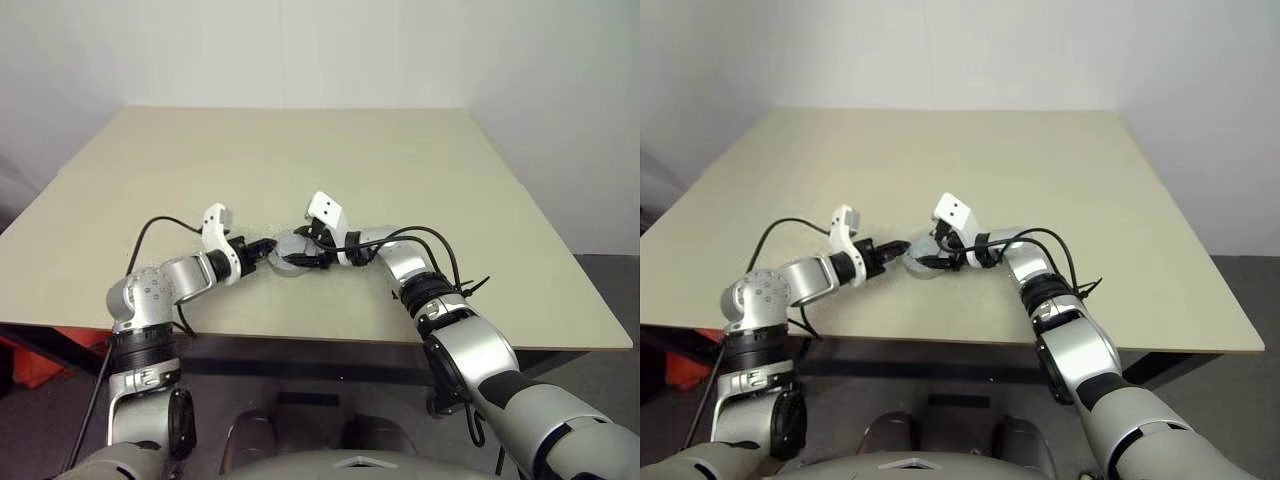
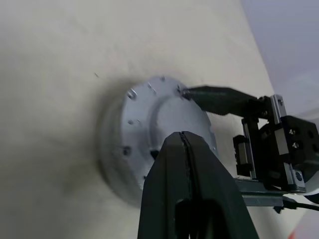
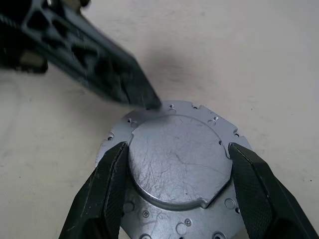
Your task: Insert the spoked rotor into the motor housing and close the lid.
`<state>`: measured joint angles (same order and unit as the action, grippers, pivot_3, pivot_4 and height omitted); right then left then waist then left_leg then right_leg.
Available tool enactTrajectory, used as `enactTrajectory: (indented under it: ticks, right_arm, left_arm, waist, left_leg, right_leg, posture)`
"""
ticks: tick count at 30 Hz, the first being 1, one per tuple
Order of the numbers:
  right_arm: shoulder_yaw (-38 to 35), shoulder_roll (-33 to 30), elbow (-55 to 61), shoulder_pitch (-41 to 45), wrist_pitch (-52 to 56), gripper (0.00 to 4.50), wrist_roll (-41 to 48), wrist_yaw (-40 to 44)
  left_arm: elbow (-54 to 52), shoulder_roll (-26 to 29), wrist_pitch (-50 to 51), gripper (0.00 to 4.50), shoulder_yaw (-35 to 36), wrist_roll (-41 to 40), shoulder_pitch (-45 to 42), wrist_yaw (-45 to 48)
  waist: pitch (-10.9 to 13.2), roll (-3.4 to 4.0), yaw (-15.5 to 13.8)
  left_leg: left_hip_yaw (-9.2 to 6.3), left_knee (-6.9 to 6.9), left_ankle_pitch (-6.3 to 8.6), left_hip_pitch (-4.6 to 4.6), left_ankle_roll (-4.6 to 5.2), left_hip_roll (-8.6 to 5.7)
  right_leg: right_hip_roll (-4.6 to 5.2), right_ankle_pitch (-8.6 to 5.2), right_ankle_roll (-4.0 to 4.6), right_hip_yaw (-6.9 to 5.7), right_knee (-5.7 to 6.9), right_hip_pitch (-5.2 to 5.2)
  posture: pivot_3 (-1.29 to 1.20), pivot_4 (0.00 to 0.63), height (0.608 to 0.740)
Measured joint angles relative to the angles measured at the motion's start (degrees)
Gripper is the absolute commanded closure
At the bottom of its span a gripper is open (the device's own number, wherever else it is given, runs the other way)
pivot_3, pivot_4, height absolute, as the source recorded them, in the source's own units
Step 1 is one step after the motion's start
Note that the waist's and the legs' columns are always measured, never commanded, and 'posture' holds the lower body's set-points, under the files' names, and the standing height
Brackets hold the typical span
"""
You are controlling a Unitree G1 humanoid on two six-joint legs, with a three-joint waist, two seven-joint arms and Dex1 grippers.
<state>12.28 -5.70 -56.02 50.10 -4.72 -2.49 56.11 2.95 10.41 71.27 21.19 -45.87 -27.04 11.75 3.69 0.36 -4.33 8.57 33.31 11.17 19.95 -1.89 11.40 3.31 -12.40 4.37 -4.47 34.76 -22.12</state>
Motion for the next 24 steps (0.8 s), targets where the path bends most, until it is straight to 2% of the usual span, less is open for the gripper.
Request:
enactTrajectory:
  ticks: [10, 20, 24]
  right_arm:
    - [0.17, -0.08, 0.25, -0.05, 0.02, 1.42, 0.00, -0.02]
    - [0.15, -0.15, 0.65, -0.44, 0.44, 1.42, 0.01, -0.37]
    - [0.10, -0.05, 0.65, -0.46, 1.12, 1.42, 0.18, -1.02]
  left_arm:
    - [7.76, -2.50, -2.25, 4.50, 1.05, 0.12, -4.51, -1.04]
    - [10.65, -3.70, 0.64, 4.50, 2.31, -0.04, -6.72, -4.64]
    - [11.53, -4.36, 1.04, 4.50, 3.49, 0.09, -7.95, -7.30]
  waist:
    - [0.00, 0.00, -0.04]
    - [-0.01, 0.02, -0.17]
    - [-0.03, 0.04, -0.19]
  left_leg:
    - [0.00, -0.01, 0.00, -0.01, 0.01, 0.00]
    - [0.00, -0.02, 0.00, -0.11, 0.01, -0.01]
    - [-0.02, -0.02, 0.00, -0.20, 0.00, 0.00]
  right_leg:
    - [0.00, 0.00, -0.01, 0.00, -0.02, -0.01]
    - [0.02, -0.01, -0.02, 0.00, -0.03, 0.11]
    - [0.02, -0.20, -0.35, 0.00, -0.02, 0.18]
  posture:
    - [0.00, 0.000, 0.740]
    - [0.00, 0.000, 0.740]
    - [0.00, 0.000, 0.740]
